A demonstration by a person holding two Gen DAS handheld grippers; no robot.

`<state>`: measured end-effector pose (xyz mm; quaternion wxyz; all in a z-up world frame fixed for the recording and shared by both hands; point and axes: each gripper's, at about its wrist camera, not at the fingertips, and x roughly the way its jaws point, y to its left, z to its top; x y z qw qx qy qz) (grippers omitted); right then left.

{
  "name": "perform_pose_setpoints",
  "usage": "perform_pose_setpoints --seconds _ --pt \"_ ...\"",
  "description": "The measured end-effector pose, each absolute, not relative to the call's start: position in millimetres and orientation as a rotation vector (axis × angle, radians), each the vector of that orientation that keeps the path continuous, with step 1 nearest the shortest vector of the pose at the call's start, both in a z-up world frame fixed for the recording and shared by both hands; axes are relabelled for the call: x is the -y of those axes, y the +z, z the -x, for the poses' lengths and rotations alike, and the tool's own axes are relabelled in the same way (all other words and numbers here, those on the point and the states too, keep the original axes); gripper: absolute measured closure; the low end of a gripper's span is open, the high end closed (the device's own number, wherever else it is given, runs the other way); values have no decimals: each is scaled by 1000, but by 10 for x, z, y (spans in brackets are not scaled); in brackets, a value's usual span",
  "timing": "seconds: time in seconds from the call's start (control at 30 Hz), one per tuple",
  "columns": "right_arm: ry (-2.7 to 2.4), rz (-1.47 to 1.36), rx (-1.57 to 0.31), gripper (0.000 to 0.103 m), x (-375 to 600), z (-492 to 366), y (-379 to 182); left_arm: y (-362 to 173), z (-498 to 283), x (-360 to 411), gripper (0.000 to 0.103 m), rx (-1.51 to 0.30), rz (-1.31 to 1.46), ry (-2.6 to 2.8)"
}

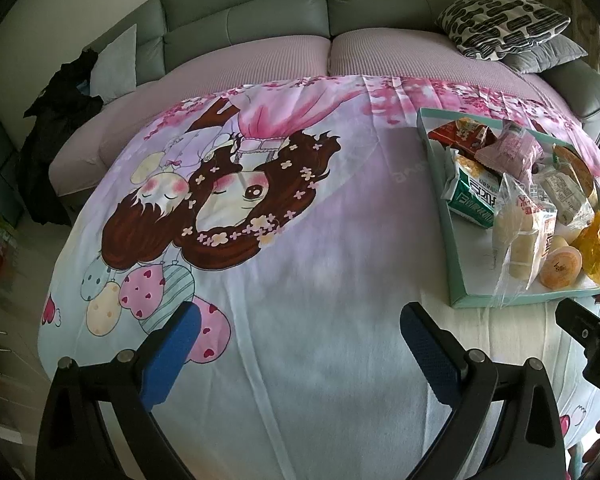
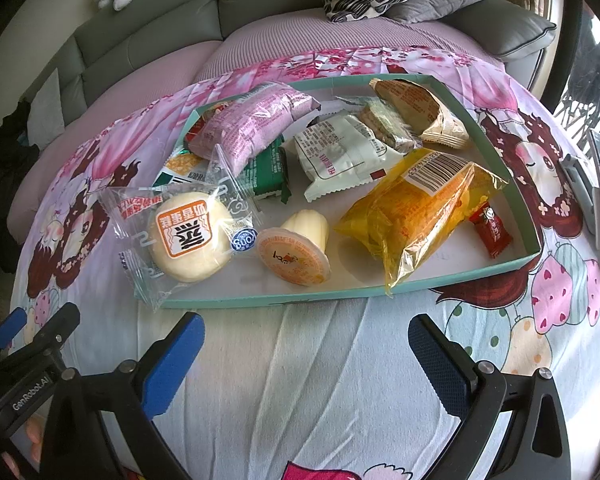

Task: Organize snacks

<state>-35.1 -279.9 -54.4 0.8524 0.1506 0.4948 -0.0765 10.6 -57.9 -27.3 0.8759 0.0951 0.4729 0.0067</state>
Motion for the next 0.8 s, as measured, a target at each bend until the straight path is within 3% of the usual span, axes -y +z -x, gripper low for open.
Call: perform_pose_setpoints --seconds 0.8 --pt "-162 -317 -1043 0 2800 356 -551 -225 -72 575 3 -952 -203 23"
